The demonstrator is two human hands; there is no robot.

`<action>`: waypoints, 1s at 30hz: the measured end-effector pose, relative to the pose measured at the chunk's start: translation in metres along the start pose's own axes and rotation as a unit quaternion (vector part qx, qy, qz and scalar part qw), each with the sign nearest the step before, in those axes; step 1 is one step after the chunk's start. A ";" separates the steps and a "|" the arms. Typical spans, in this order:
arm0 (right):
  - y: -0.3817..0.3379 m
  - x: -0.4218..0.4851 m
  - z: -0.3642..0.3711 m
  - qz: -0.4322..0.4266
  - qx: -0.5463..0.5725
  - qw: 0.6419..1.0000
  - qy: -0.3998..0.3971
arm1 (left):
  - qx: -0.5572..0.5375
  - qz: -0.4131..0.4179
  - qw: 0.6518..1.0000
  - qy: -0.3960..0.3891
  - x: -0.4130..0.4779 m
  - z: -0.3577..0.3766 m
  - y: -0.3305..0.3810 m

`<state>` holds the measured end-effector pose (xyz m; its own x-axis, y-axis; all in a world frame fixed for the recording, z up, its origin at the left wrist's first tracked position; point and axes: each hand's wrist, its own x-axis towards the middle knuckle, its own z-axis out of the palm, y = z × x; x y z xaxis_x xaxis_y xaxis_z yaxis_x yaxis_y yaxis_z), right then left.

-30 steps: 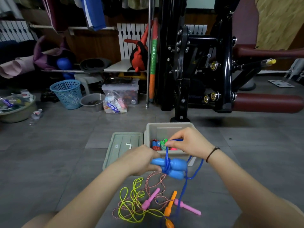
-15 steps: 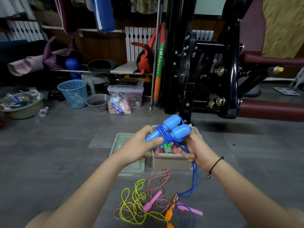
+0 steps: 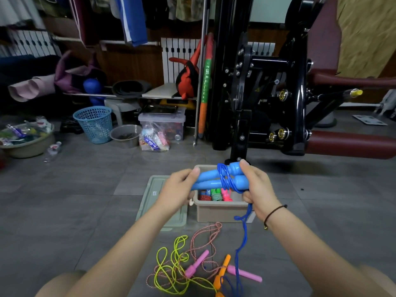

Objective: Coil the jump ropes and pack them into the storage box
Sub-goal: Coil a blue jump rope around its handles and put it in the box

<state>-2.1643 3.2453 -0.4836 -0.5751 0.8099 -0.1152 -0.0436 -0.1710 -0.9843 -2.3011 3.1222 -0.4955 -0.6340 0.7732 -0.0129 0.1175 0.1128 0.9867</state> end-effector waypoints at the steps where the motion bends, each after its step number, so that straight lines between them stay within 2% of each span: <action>1: 0.000 0.000 0.000 -0.003 0.007 1.000 0.006 | 0.067 0.032 0.997 0.022 0.000 0.001 0.000; 2: 0.000 0.000 0.000 -0.008 0.009 1.000 0.005 | 0.091 0.054 0.994 0.039 -0.001 0.004 -0.001; 5: 0.002 -0.001 0.001 -0.044 -0.005 0.999 -0.001 | 0.062 0.062 0.993 0.073 -0.005 0.012 -0.003; 8: 0.009 -0.002 0.004 -0.096 -0.089 0.991 0.017 | 0.074 0.072 0.989 0.108 -0.006 0.015 -0.010; 10: 0.014 -0.003 0.006 -0.103 -0.102 0.989 0.026 | 0.056 0.093 0.987 0.117 -0.008 0.016 -0.010; 13: 0.010 -0.005 0.004 -0.041 0.018 0.999 -0.018 | 0.011 0.114 0.988 0.105 -0.006 0.013 -0.007; 15: 0.003 -0.006 0.001 0.007 0.116 0.988 -0.099 | -0.015 0.119 0.986 0.116 -0.002 0.008 -0.004; 17: 0.002 -0.004 0.000 0.015 0.129 0.977 -0.170 | -0.058 0.111 0.981 0.149 0.002 0.003 0.002; 19: 0.007 -0.003 0.001 0.013 0.073 0.979 -0.190 | -0.102 0.102 0.971 0.193 0.008 -0.005 0.006; 21: 0.017 -0.004 0.003 0.005 -0.046 0.979 -0.197 | -0.122 0.104 0.959 0.234 0.015 -0.017 0.008; 24: 0.034 -0.011 0.007 -0.033 -0.252 0.935 -0.245 | -0.139 0.109 0.933 0.313 0.022 -0.030 0.009; 27: 0.038 -0.030 0.018 -0.043 -0.367 0.874 -0.315 | -0.028 0.111 0.917 0.383 0.023 -0.038 0.007; 30: 0.018 -0.051 0.023 -0.069 -0.407 0.823 -0.389 | 0.163 0.160 0.907 0.355 0.021 -0.037 -0.002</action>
<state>-2.1546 3.1877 -0.4923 -0.9736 0.1305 -0.1871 0.2280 0.5819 -0.7807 -2.3428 3.1149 -0.4914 -0.8459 0.2156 0.4878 0.5289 0.2212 0.8194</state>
